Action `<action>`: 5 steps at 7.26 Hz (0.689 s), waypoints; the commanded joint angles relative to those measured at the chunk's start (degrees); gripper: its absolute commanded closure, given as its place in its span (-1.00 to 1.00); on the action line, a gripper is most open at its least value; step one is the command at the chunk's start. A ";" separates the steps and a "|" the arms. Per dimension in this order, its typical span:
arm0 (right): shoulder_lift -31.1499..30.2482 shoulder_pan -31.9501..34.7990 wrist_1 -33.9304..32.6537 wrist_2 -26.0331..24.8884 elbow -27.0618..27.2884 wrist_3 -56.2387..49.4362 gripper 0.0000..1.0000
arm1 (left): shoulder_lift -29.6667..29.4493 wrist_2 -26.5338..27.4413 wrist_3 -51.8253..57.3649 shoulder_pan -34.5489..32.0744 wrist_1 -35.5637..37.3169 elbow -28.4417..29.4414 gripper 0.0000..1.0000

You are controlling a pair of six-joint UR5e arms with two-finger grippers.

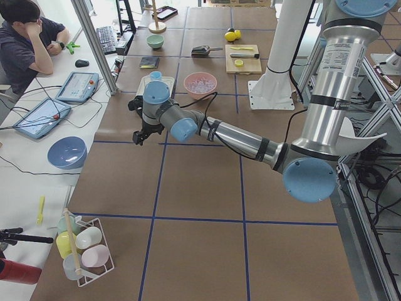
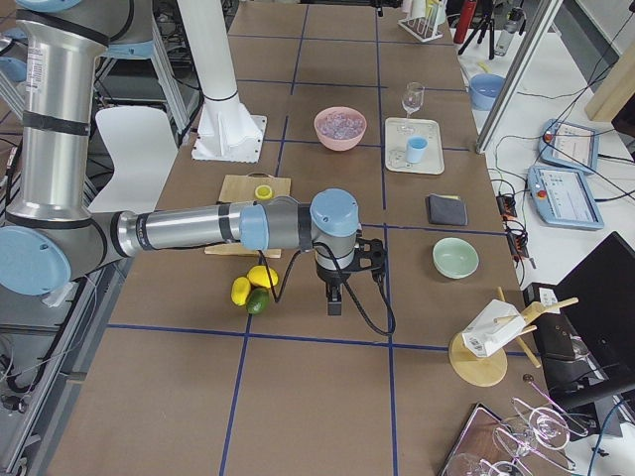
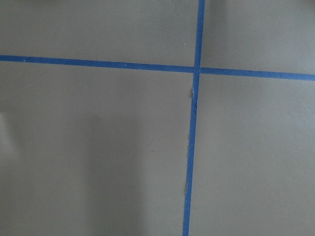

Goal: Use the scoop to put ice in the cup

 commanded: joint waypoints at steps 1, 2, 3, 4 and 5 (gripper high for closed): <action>0.00 -0.75 0.00 0.00 0.08 -0.32 -1.00 | -0.84 0.21 -0.34 11.20 -11.04 0.55 -1.00; 0.09 -1.19 2.96 0.26 0.17 0.11 -1.00 | -1.81 0.21 -0.17 16.04 -12.45 0.81 -1.00; 0.09 -1.98 3.34 0.26 0.26 -0.05 -1.00 | -3.03 0.21 -0.17 20.18 -14.90 1.59 -1.00; 0.09 -3.81 3.34 0.17 0.17 0.03 -1.00 | -5.05 0.21 -0.17 23.09 -15.45 2.47 -1.00; 0.09 -4.61 3.60 0.08 0.35 0.03 -1.00 | -6.63 0.29 0.27 25.91 -17.19 3.79 -1.00</action>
